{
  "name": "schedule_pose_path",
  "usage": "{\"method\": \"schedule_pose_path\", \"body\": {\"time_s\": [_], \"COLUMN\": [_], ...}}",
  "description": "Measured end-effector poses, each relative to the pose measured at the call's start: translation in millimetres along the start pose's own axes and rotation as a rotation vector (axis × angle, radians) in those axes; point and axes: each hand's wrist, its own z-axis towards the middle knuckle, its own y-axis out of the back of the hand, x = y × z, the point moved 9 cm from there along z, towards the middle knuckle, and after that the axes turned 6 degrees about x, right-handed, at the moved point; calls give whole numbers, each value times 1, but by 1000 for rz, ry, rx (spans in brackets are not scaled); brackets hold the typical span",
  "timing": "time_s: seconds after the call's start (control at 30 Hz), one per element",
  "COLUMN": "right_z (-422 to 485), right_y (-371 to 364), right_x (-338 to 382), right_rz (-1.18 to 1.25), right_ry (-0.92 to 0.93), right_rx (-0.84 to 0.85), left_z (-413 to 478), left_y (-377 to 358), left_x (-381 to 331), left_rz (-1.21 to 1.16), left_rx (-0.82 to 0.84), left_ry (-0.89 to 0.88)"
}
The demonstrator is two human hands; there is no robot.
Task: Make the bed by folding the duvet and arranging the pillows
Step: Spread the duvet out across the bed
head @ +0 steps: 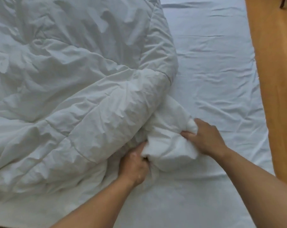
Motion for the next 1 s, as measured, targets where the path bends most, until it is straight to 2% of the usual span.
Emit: {"method": "schedule_pose_path", "body": {"time_s": [0.07,0.13,0.27,0.3,0.33,0.4,0.43,0.5,0.57,0.67,0.7,0.8,0.87,0.93,1.0], "right_z": [-44,-98,-169,-175,-176,-158,-144,-138,-130,-134,-140,-147,-146,-145,-141], "right_y": [24,40,49,42,34,25,32,59,81,67,51,-12,-69,-128,-165], "right_x": [-50,-114,-226,-265,-307,-325,-304,-190,-41,121,164,262,304,320,329], "right_rz": [-1,13,-97,-197,-192,-127,-131,-108,8,106,112,0,-154,-275,-266], "right_ry": [-88,-269,-602,-676,-739,-608,-569,-510,-166,277,398,588,624,603,534], "right_rx": [-49,-65,-66,0,-2,10,-29,-232,-409,-422,-385,-200,45,318,441], "left_z": [-25,-50,-88,-94,-99,-104,-105,-105,-113,-119,-118,-104,-98,-102,-97], "left_y": [-20,-62,-165,-179,-182,-156,-130,-60,20,125,155,239,282,301,287], "left_x": [-51,-106,-176,-178,-178,-168,-156,-125,-90,-29,-7,73,154,237,292], "left_rz": [-93,-178,-201,-165,-125,-63,-59,-127,-188,-253,-249,-55,31,-63,-324], "left_rx": [43,148,633,717,760,703,636,486,316,64,-7,-267,-414,-432,-330], "left_ry": [-174,-307,-257,-254,-274,-336,-341,-298,-256,-89,-24,116,403,706,795]}}
